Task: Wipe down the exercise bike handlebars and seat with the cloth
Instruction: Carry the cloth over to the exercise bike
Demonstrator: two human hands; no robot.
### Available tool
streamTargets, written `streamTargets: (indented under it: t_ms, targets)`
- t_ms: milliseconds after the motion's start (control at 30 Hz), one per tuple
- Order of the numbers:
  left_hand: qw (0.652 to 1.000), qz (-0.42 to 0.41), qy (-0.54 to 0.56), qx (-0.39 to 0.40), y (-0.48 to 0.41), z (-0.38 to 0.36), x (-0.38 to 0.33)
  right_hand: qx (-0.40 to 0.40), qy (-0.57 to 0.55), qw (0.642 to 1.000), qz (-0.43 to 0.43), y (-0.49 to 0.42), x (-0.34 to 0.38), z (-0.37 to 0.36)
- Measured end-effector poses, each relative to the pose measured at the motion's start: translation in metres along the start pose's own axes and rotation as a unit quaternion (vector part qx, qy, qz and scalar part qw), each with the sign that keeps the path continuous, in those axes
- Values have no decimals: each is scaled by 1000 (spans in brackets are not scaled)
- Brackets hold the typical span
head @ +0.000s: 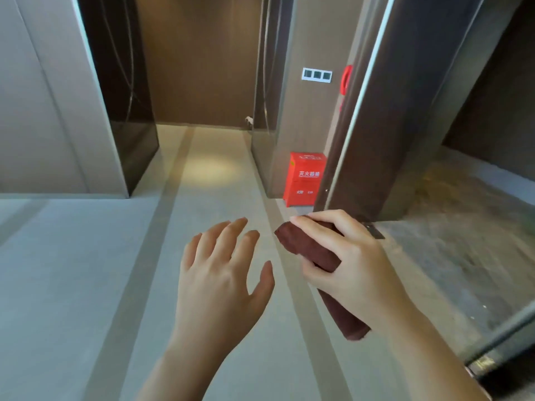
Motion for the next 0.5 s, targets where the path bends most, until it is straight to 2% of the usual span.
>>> streamTargets:
  t_ms: [267, 500]
  targets:
    - [986, 91, -140, -4, -77, 26, 171, 5, -150, 988, 44, -137, 37, -171]
    - [953, 204, -221, -29, -102, 77, 296, 48, -235, 961, 138, -248, 121, -279]
Point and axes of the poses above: each hand's wrist, its own y-axis away from the middle knuckle, its own z-axis out of the back of the hand, x = y × z, the point moved 3 cm from there along -y, towards the middle knuckle, and after that the axes turned 11 degrees about z, right-handed, at the moved point
